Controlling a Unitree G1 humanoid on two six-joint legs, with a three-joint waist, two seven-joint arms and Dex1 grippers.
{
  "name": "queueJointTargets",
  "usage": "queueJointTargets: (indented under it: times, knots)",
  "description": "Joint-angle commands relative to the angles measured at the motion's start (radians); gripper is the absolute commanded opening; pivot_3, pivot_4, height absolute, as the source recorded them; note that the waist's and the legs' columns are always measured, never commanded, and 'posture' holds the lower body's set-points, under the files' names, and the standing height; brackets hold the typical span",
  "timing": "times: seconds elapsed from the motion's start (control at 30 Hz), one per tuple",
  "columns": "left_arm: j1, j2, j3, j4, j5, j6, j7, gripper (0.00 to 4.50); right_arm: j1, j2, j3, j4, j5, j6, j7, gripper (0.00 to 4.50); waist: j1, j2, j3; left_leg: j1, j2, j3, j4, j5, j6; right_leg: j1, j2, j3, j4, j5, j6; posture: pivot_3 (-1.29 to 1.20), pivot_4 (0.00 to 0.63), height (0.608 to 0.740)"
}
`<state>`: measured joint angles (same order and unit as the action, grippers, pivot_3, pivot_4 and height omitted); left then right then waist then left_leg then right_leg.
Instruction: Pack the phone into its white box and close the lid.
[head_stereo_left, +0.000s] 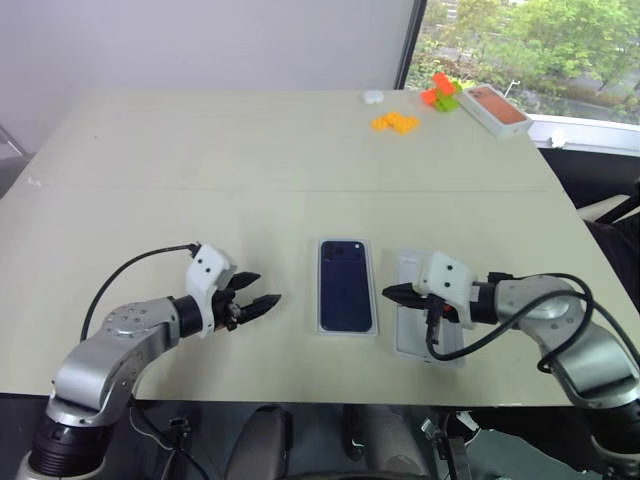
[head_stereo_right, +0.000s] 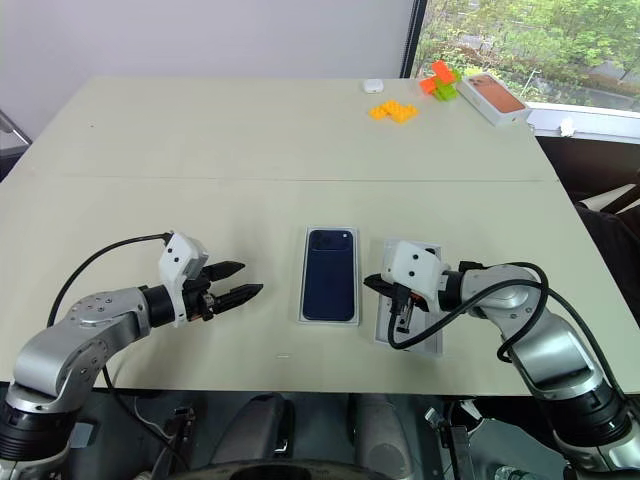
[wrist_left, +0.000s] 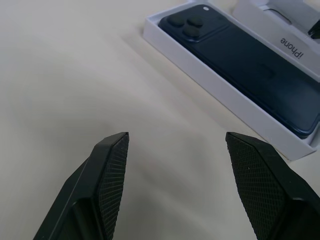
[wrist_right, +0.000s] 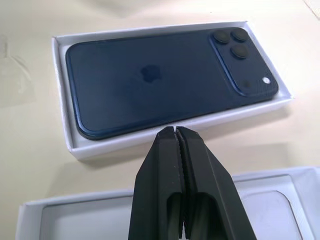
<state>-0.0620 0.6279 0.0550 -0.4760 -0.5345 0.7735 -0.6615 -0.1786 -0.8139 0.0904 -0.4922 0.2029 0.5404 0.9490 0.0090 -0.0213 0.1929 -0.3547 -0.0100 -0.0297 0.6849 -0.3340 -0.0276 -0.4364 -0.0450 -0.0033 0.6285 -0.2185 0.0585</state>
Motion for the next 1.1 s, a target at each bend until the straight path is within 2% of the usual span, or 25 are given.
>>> queueJointTargets:
  times: [0.03, 0.2, 0.23, 0.3, 0.53, 0.63, 0.77, 0.93, 1.03, 1.1]
  knots:
    - [0.009, 0.008, 0.004, -0.031, 0.001, -0.027, -0.009, 3.29, -0.013, -0.011, -0.027, -0.015, 0.004, -0.015, -0.014, 0.07, -0.001, 0.0, 0.0, 0.0, 0.0, 0.0, 0.0, 0.0, 0.0, 0.0, 0.0, 0.0, 0.0, 0.0, 0.0, 0.0, 0.15, 0.74]
    - [0.015, 0.003, -0.003, -0.032, 0.008, -0.036, -0.006, 3.29, -0.01, -0.028, -0.044, -0.005, 0.022, -0.007, 0.001, 0.07, 0.0, 0.0, 0.0, 0.0, 0.0, 0.0, 0.0, 0.0, 0.0, 0.0, 0.0, 0.0, 0.0, 0.0, 0.0, 0.0, 0.15, 0.74]
    - [0.015, 0.002, -0.003, -0.031, 0.007, -0.037, -0.005, 3.29, -0.008, -0.034, -0.052, -0.008, 0.035, 0.004, 0.008, 0.29, 0.001, 0.0, 0.0, 0.0, 0.0, 0.0, 0.0, 0.0, 0.0, 0.0, 0.0, 0.0, 0.0, 0.0, 0.0, 0.0, 0.15, 0.74]
    - [0.015, 0.0, -0.004, -0.031, 0.006, -0.037, -0.004, 3.29, -0.008, -0.047, -0.069, -0.014, 0.066, 0.039, 0.022, 0.93, 0.001, 0.0, 0.0, 0.0, 0.0, 0.0, 0.0, 0.0, 0.0, 0.0, 0.0, 0.0, 0.0, 0.0, 0.0, 0.0, 0.15, 0.74]
    - [0.011, -0.002, -0.007, -0.024, 0.012, -0.046, -0.005, 3.29, -0.028, -0.037, -0.101, -0.034, 0.103, 0.11, -0.027, 4.45, 0.0, 0.0, 0.0, 0.0, 0.0, 0.0, 0.0, 0.0, 0.0, 0.0, 0.0, 0.0, 0.0, 0.0, 0.0, 0.0, 0.15, 0.74]
    - [0.01, 0.0, -0.012, -0.02, 0.028, -0.064, -0.006, 3.29, -0.053, -0.002, -0.127, -0.069, 0.171, 0.246, -0.084, 4.45, 0.0, 0.0, 0.0, 0.0, 0.0, 0.0, 0.0, 0.0, 0.0, 0.0, 0.0, 0.0, 0.001, 0.0, 0.0, 0.0, 0.15, 0.74]
    - [0.002, -0.002, -0.034, -0.01, 0.054, -0.1, -0.015, 3.29, -0.137, 0.041, -0.15, -0.147, 0.239, 0.621, -0.239, 4.45, 0.001, 0.0, 0.0, 0.0, 0.001, 0.0, 0.0, 0.0, 0.0, 0.0, 0.0, 0.0, 0.001, 0.0, 0.0, 0.0, 0.15, 0.74]
    - [-0.008, -0.001, -0.065, 0.008, 0.083, -0.125, -0.024, 3.29, -0.27, 0.151, -0.21, -0.168, 0.344, 1.019, -0.328, 4.45, 0.001, 0.0, 0.0, 0.0, 0.0, 0.0, 0.0, 0.0, 0.0, 0.0, 0.0, 0.0, 0.0, 0.0, 0.0, 0.0, 0.15, 0.74]
    - [-0.027, -0.01, -0.088, 0.025, 0.093, -0.137, -0.032, 3.29, -0.311, 0.21, -0.222, -0.113, 0.392, 1.074, -0.491, 4.45, 0.001, 0.0, 0.0, -0.001, 0.0, 0.0, 0.0, 0.0, 0.0, -0.001, 0.0, 0.0, 0.001, 0.0, 0.0, 0.0, 0.15, 0.74]
    - [-0.042, -0.014, -0.107, 0.032, 0.1, -0.148, -0.043, 3.29, -0.315, 0.218, -0.231, -0.069, 0.478, 1.074, -0.609, 4.45, 0.003, 0.0, 0.0, -0.001, 0.0, 0.0, 0.0, 0.0, 0.0, -0.001, 0.0, 0.0, 0.0, 0.0, 0.0, 0.0, 0.15, 0.74]
